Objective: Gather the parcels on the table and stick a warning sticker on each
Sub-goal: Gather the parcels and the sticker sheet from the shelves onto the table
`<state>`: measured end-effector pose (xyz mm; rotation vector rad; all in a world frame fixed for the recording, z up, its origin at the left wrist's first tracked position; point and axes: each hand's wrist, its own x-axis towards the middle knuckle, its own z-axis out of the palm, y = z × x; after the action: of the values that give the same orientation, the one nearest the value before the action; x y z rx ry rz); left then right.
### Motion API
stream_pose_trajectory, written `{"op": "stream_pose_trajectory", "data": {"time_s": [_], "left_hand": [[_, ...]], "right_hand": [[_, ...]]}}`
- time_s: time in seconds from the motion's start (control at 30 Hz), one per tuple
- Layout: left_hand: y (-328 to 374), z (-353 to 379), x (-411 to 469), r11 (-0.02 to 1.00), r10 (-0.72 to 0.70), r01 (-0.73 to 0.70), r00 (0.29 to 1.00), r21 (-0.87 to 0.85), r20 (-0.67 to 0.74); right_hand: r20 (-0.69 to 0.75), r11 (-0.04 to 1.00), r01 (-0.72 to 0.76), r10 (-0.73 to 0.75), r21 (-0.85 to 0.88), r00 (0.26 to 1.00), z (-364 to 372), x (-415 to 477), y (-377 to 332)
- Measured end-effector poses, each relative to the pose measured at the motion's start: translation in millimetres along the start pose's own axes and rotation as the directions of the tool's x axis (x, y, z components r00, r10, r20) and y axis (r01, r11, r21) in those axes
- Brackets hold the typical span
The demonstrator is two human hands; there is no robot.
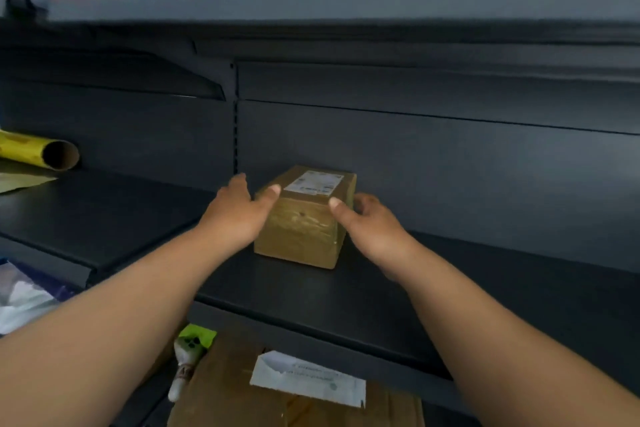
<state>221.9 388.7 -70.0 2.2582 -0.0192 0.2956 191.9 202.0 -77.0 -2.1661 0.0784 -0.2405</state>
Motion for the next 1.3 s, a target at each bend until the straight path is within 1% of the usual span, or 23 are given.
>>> {"op": "stream_pose_trajectory", "data": {"time_s": [0.17,0.23,0.3,0.4,0.5,0.63,0.8,0.93,1.07,1.2,1.3], "left_hand": [[-8,7,39,0.975,-0.117,0.146,0.977,-0.165,0.178],[-12,13,50,0.931,-0.17,0.239,0.953,-0.276,0.251],[-13,17,51,0.89,-0.173,0.274,0.943,-0.364,0.285],[-7,27,49,0.901,-0.076,0.199,0.948,-0.386,0.31],[9,37,26,0.895,0.079,0.086,0.935,-0.439,0.346],[35,49,-21,0.827,0.295,-0.045,0.883,-0.561,0.365],[67,67,-74,0.744,0.472,-0.126,0.794,-0.656,0.383],[95,81,-127,0.671,0.577,-0.126,0.707,-0.73,0.408],[125,95,-192,0.616,0.655,-0.11,0.622,-0.78,0.43],[154,114,-261,0.61,0.69,-0.103,0.557,-0.786,0.462],[174,130,-318,0.61,0.714,-0.086,0.491,-0.788,0.499]], "right_hand": [[-0.069,0.988,-0.148,0.151,0.05,0.986,21,5,-15],[-0.065,0.971,-0.186,0.197,0.152,0.978,30,3,-20],[-0.085,0.946,-0.206,0.234,0.251,0.969,35,-1,-23],[-0.173,0.917,-0.211,0.281,0.338,0.944,30,-16,-20],[-0.27,0.906,-0.202,0.314,0.373,0.91,14,-44,-12],[-0.439,0.907,-0.181,0.349,0.38,0.828,-19,-89,-4],[-0.591,0.914,-0.194,0.381,0.356,0.711,-54,-151,5],[-0.692,0.931,-0.195,0.361,0.309,0.625,-82,-209,11],[-0.753,0.934,-0.189,0.357,0.304,0.553,-114,-275,24],[-0.787,0.924,-0.204,0.384,0.325,0.483,-146,-345,42],[-0.81,0.915,-0.213,0.402,0.342,0.427,-170,-403,60]]}}
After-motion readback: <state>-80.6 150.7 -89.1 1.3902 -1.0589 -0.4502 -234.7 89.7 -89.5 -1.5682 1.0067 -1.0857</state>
